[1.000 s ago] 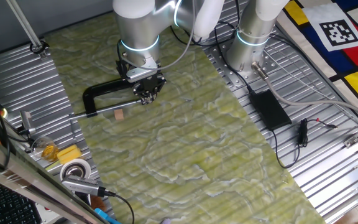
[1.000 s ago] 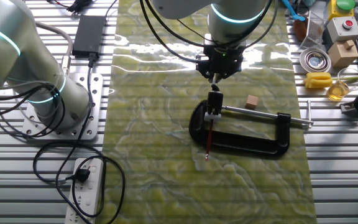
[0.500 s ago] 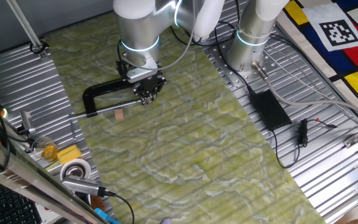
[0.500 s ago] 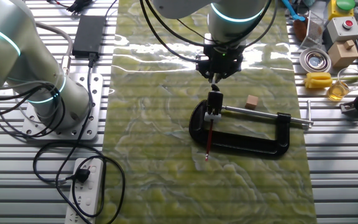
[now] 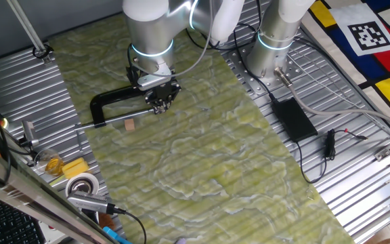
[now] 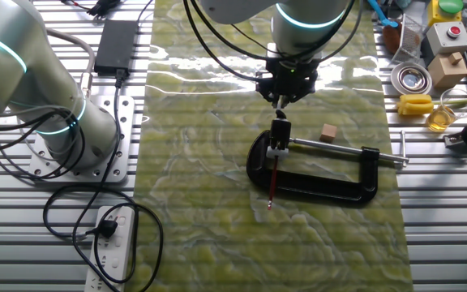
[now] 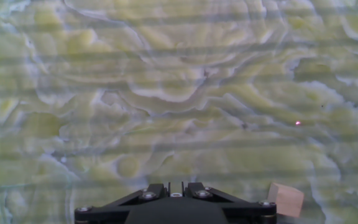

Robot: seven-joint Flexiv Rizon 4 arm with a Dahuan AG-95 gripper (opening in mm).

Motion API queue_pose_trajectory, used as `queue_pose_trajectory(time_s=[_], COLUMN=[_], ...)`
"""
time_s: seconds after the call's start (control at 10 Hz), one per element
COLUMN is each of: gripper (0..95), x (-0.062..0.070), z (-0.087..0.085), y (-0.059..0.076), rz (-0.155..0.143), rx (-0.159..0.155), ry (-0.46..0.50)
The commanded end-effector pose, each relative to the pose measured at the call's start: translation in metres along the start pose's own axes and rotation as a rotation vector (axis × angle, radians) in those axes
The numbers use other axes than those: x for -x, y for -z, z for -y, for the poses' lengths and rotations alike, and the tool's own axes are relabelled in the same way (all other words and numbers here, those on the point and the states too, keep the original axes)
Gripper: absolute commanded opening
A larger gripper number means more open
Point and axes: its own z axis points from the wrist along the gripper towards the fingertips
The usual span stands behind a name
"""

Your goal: Sharpen the pencil with a pencil sharpener

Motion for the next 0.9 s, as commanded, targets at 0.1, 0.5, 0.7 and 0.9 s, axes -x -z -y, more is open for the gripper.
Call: queue_pose_trajectory(time_s=[0.1,0.5,0.7,0.9], gripper=[0.0,0.0,0.0,0.0], x=[-0.0001,-0.0013,-0.0012,-0.0001], z=[-0.0012,-0.0057,-0.0074,-0.0077], y=[0.0008,0.0002,-0.0014,-0.0022], rz=[-0.003,0.002,0.003,0.004], rx=[0.012,0.014,0.012,0.011], ry=[-0.007,-0.024,-0.033,-0.038])
